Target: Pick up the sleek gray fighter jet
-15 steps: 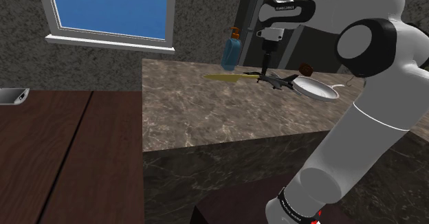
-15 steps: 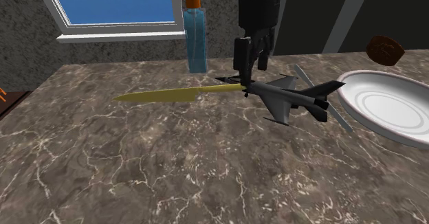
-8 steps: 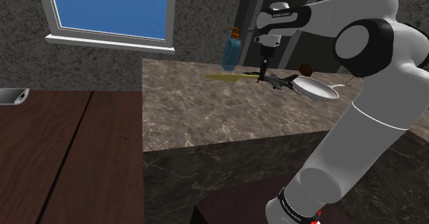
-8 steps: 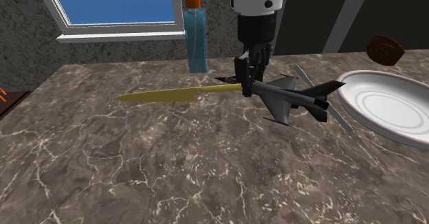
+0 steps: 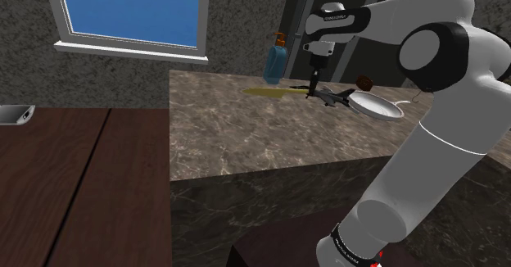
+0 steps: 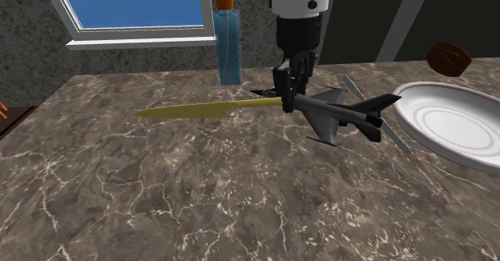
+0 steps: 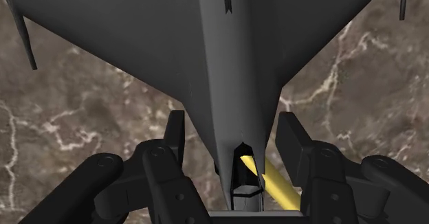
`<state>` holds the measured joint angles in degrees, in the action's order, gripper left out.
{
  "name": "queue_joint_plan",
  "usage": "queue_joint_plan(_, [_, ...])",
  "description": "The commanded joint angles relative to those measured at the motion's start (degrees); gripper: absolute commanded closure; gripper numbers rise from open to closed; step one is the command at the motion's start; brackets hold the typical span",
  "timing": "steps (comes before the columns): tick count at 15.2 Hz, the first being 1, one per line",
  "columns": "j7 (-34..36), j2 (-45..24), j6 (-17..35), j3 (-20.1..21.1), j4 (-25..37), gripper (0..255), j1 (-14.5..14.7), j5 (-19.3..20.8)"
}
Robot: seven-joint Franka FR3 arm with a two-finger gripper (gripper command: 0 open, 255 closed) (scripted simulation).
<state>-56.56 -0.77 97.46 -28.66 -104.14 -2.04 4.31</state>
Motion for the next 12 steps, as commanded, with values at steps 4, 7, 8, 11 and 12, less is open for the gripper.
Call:
queue_joint_plan(4, [-0.15, 0.16, -2.21, -0.02, 1.99, 255, -0.02, 0.09])
queue_joint_plan(7, [-0.32, 0.13, -4.52, -0.01, 4.34, 255, -0.01, 0.06])
queue_joint_plan(8, [-0.38, 0.09, -5.29, -0.01, 5.15, 255, -0.01, 0.04])
queue_joint_plan(11, [-0.62, -0.13, -7.64, -0.04, 7.69, 255, -0.04, -0.06])
queue_joint_plan(12, [-0.71, -0.23, -8.42, -0.05, 8.58, 255, -0.05, -0.11])
